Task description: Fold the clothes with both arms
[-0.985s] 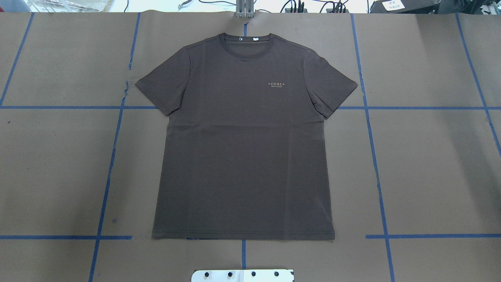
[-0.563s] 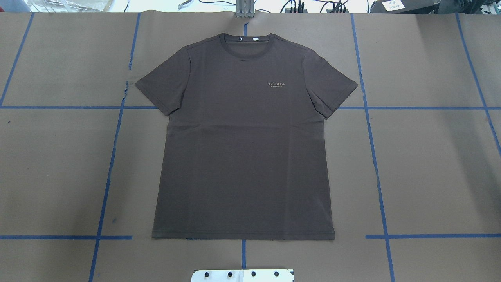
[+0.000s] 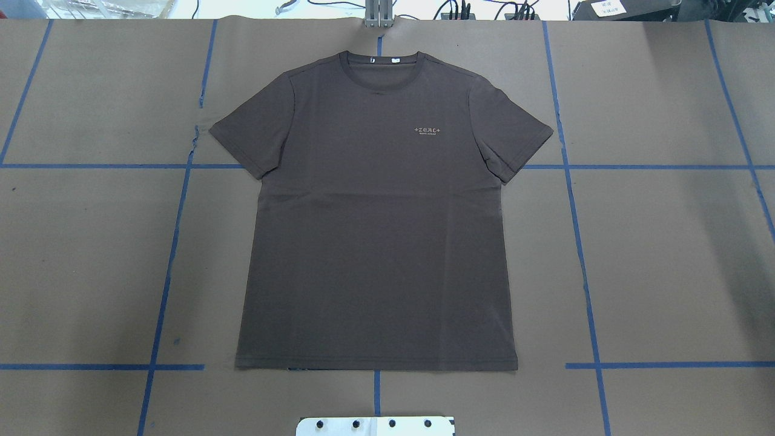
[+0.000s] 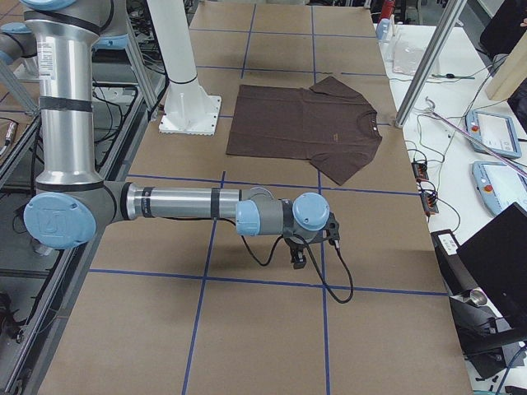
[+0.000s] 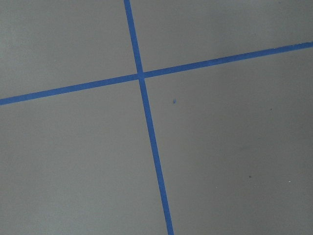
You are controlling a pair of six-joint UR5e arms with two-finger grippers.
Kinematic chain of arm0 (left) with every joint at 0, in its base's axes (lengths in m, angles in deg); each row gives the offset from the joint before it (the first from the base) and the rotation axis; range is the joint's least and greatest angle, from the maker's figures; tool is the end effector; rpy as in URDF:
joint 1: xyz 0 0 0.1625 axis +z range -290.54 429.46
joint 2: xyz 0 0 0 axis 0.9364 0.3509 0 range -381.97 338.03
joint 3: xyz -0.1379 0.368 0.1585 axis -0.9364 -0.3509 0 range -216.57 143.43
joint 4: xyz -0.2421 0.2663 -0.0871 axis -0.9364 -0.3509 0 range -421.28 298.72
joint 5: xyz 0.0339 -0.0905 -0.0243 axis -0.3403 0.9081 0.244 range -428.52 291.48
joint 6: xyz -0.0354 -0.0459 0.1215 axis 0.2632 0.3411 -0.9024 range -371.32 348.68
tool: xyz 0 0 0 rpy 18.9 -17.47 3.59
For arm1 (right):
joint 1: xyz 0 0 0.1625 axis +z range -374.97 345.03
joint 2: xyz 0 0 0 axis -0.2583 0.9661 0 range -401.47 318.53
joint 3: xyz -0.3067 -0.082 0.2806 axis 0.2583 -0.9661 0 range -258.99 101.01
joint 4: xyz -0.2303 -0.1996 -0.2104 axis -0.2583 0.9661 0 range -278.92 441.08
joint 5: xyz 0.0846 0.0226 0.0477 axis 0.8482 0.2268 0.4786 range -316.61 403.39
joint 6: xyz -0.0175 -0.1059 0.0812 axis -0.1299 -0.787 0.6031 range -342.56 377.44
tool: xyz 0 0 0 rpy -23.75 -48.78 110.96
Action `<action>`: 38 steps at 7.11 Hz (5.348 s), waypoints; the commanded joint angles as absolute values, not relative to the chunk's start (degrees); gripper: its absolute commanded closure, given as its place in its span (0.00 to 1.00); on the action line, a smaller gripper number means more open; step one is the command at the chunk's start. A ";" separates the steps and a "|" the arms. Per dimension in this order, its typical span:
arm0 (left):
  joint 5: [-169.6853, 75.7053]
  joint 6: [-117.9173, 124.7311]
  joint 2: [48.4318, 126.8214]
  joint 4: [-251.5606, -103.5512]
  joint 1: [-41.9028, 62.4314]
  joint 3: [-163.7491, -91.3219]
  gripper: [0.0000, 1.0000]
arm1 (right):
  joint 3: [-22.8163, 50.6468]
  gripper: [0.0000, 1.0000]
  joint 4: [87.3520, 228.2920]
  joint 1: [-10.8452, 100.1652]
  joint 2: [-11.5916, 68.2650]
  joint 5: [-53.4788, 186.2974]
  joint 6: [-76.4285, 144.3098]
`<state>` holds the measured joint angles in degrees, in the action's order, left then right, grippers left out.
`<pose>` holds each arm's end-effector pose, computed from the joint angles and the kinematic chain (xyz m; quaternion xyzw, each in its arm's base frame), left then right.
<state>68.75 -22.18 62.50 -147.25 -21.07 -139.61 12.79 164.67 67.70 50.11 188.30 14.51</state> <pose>-0.0381 -0.4063 0.6242 0.0674 0.3960 0.0945 0.9109 -0.0333 -0.4411 0.6503 0.0334 -0.4619 -0.1056 0.8800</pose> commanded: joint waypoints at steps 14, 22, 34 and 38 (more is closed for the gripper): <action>72.28 -22.05 61.62 -149.78 -20.98 -140.36 0.00 | -14.48 0.44 132.84 38.38 16.71 160.72 78.44; 72.28 -22.13 61.53 -149.78 -20.98 -140.28 0.00 | -11.06 1.00 132.84 36.81 14.01 160.81 82.01; 79.49 -3.66 64.69 -169.84 -19.58 -138.28 0.00 | -9.14 0.00 135.40 32.92 9.20 152.08 95.22; 69.19 36.76 84.85 -175.27 6.56 -126.94 0.05 | 4.57 0.00 135.22 38.38 21.35 163.53 92.17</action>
<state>75.30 26.19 78.82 -174.98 -1.17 -129.88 0.41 135.35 37.66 17.30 161.99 93.97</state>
